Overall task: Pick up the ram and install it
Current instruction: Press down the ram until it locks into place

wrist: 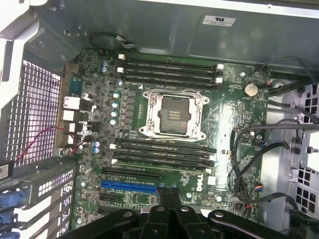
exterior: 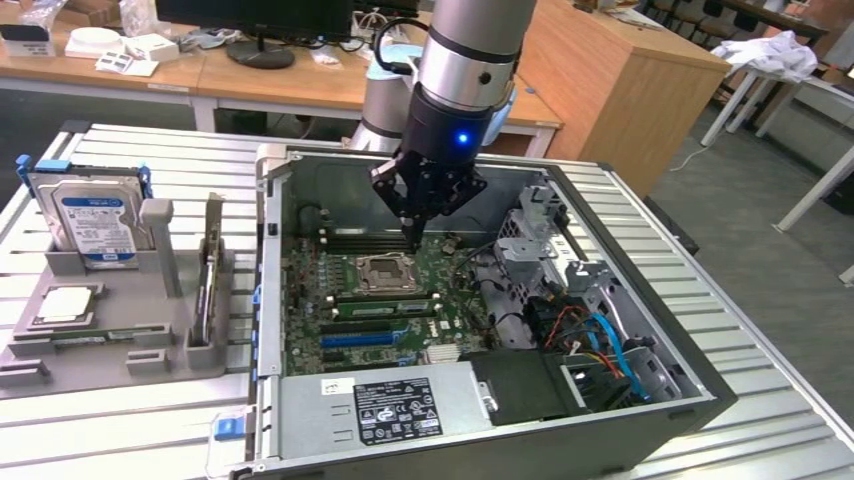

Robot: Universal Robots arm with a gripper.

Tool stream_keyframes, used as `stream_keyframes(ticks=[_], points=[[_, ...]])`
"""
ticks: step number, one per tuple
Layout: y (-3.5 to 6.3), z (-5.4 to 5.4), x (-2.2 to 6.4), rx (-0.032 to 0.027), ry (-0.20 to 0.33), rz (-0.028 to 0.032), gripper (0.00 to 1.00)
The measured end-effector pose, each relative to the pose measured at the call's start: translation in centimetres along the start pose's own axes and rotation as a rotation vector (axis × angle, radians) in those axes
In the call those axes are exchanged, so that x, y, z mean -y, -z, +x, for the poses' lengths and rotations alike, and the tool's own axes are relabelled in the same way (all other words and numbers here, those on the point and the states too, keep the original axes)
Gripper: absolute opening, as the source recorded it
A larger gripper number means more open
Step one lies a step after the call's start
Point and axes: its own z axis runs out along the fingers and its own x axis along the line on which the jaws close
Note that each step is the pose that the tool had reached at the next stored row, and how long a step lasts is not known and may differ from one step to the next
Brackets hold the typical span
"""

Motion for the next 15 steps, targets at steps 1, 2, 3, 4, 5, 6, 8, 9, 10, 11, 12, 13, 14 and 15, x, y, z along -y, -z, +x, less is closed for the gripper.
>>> stream_keyframes(ticks=[1,2,3,4,5,6,8,9,10,11,12,13,14,15], points=[[0.00,0.00,0.00,0.0001,-0.005,-0.0001,0.11],[-0.01,0.00,0.00,0.0007,-0.017,-0.0004,0.11],[-0.01,-0.01,0.00,0.0011,-0.028,-0.0007,0.11],[-0.01,-0.01,0.00,0.0015,-0.037,-0.0008,0.11],[-0.01,-0.01,0.00,0.0018,-0.046,-0.0009,0.11],[-0.01,0.00,0.00,0.0020,-0.053,-0.0009,0.11],[-0.01,0.00,0.00,0.0021,-0.056,-0.0010,0.11],[-0.01,0.00,0.00,0.0021,-0.056,-0.0010,0.11],[-0.01,0.00,0.00,0.0021,-0.056,-0.0009,0.11],[-0.01,0.00,0.00,0.0021,-0.056,-0.0010,0.11],[-0.01,0.01,0.00,0.0021,-0.056,-0.0010,0.11],[-0.01,0.02,0.00,0.0022,-0.056,-0.0010,0.11],[-0.01,0.02,0.00,0.0022,-0.056,-0.0011,0.11],[-0.01,0.02,0.00,0.0021,-0.056,-0.0011,0.11]])
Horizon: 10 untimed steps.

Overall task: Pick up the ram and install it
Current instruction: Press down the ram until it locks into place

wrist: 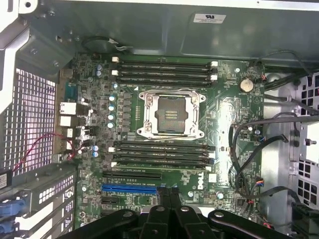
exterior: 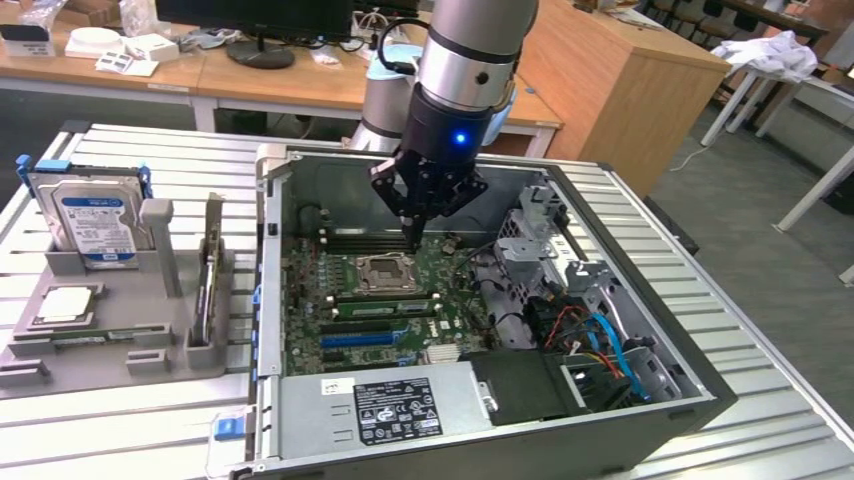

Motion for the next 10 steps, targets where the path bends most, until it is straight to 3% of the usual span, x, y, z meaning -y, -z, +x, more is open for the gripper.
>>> stream_keyframes(ticks=[10], points=[[-0.04,0.00,-0.23,0.0000,0.000,-0.0001,0.11]])
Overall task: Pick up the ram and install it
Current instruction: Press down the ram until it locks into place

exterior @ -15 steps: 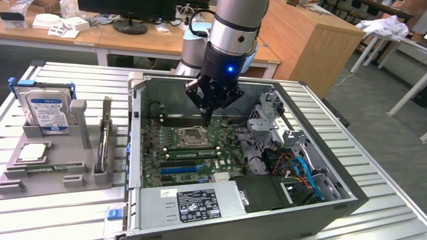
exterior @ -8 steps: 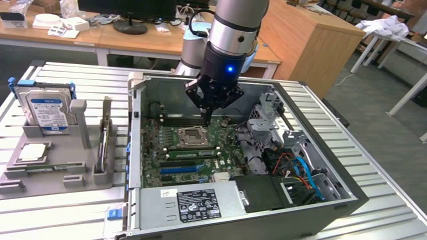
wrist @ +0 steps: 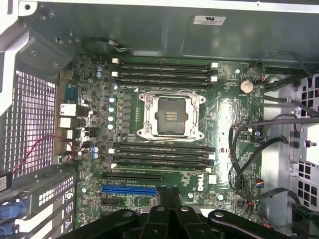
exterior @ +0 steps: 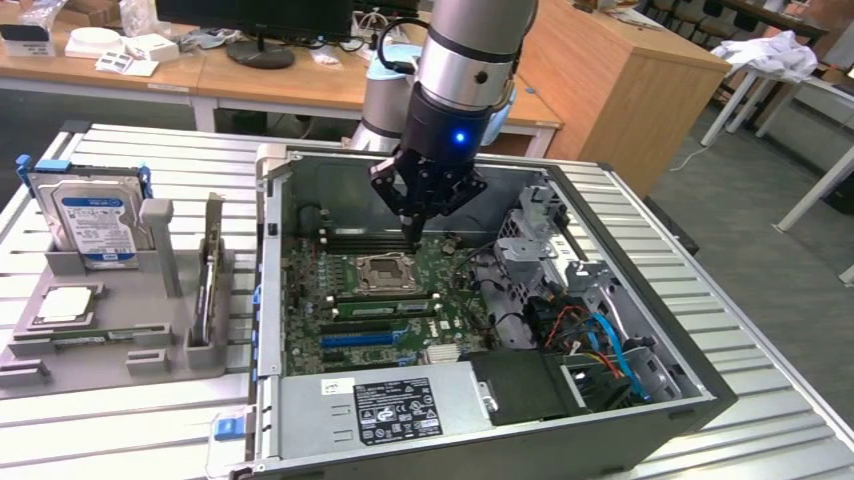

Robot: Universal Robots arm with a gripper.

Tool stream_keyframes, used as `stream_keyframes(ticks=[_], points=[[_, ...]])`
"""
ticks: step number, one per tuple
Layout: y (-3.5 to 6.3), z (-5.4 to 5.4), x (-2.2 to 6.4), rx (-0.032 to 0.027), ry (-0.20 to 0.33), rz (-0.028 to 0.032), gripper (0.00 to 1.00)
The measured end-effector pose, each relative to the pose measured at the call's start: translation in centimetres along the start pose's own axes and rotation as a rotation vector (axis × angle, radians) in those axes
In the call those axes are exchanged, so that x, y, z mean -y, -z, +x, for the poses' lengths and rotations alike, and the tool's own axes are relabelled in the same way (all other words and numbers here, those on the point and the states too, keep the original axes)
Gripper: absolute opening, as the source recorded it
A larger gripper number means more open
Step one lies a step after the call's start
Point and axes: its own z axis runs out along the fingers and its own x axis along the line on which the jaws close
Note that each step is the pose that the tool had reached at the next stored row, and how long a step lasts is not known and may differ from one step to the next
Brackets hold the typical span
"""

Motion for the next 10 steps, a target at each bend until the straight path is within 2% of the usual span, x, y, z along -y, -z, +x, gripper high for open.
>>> stream_keyframes(ticks=[10], points=[[-0.02,0.00,-0.17,-0.0005,0.000,0.0001,0.11]])
